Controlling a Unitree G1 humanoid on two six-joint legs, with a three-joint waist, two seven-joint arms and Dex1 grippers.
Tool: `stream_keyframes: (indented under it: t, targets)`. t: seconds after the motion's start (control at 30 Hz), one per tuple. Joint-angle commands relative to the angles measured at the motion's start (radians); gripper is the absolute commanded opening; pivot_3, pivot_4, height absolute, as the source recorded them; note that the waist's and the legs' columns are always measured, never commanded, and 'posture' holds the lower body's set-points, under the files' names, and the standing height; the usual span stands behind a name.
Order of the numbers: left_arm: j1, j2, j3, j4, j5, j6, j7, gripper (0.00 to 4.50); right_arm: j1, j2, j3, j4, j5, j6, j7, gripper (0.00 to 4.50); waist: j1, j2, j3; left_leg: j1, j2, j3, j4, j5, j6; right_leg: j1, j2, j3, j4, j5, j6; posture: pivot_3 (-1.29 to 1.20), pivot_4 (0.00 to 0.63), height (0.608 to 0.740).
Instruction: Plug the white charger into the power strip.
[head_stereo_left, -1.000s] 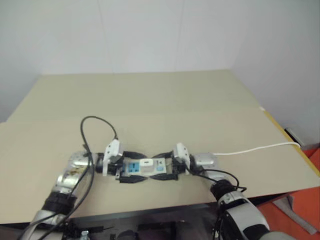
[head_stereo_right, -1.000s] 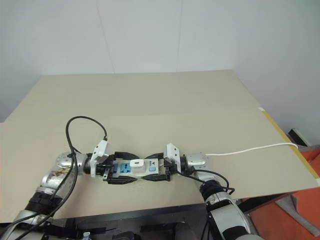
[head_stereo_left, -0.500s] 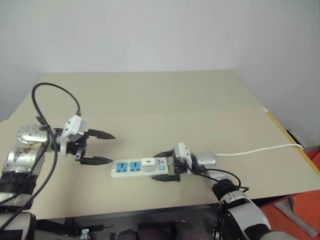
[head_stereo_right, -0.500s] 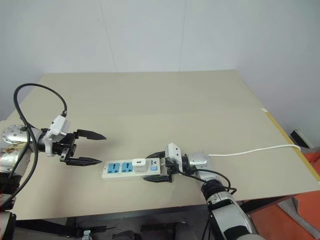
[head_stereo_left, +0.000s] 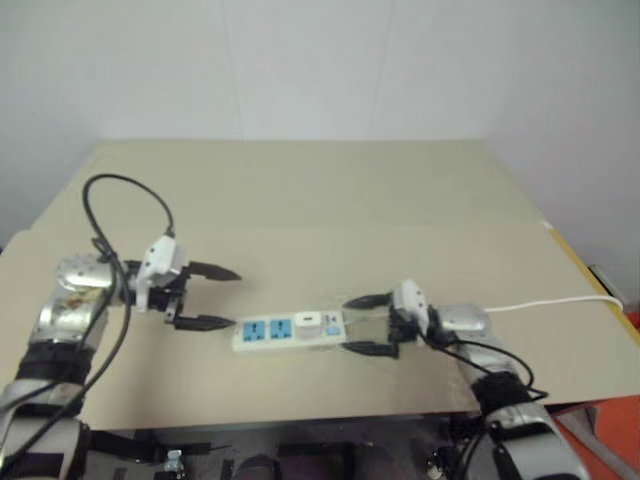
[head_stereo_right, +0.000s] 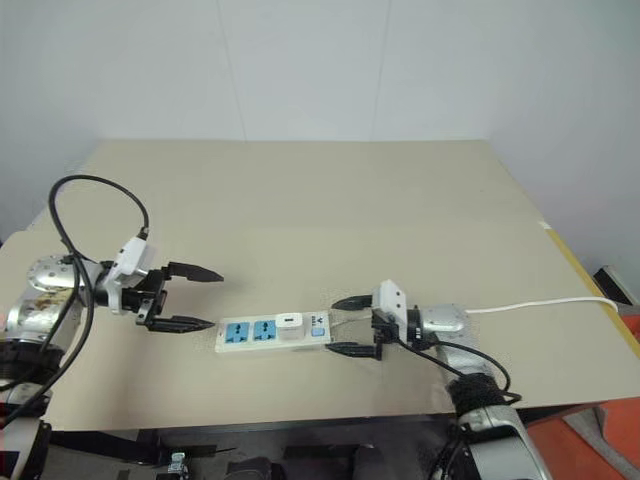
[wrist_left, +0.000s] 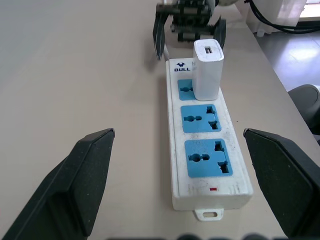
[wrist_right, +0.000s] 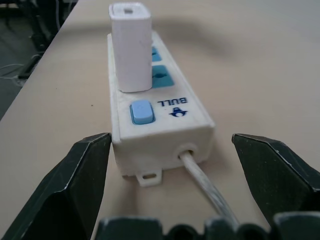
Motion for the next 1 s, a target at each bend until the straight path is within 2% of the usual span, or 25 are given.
stream_keyframes:
  t: [0.03,0.27,0.47,0.57,1.0]
  targets:
    - [-0.010,0.007,0.001,-0.002,-0.018,-0.022,-0.004,4.50,0.066,-0.073,-0.069,-0.175,0.065,0.074,-0.032,4.48,0.003,0.000,0.000,0.000,0.000,0.000,0.000,0.000,0.000,0.000,0.000,0.000,0.000,0.000,0.000,0.00,0.150,0.740]
    - [0.073,0.066,0.057,-0.090,-0.068,0.039,-0.004,4.50,0.211,-0.274,-0.226,-0.370,0.153,0.214,-0.072,4.48,0.003,0.000,0.000,-0.001,0.000,-0.001,0.000,0.000,0.000,0.000,-0.001,0.000,-0.001,0.000,0.001,0.00,0.150,0.740]
    - [0.165,0.118,0.128,-0.184,-0.091,0.103,-0.001,4.50,0.292,-0.445,-0.314,-0.439,0.195,0.337,-0.063,4.48,0.004,0.000,0.000,0.000,0.000,-0.001,0.000,0.000,0.000,0.001,0.000,0.000,-0.001,0.000,0.002,0.00,0.150,0.740]
    - [0.194,0.121,0.146,-0.227,-0.095,0.130,0.005,4.50,0.295,-0.463,-0.340,-0.437,0.215,0.348,-0.067,4.48,0.004,0.000,0.000,0.002,0.000,-0.001,0.000,0.000,0.000,0.003,-0.001,0.000,-0.002,-0.004,0.007,0.00,0.150,0.740]
    - [0.188,0.105,0.152,-0.275,-0.083,0.174,0.026,4.50,0.258,-0.435,-0.317,-0.415,0.206,0.314,-0.072,4.48,0.005,-0.001,0.000,0.001,0.000,-0.001,0.000,0.000,0.000,0.003,0.000,0.000,-0.003,-0.003,0.005,0.00,0.150,0.740]
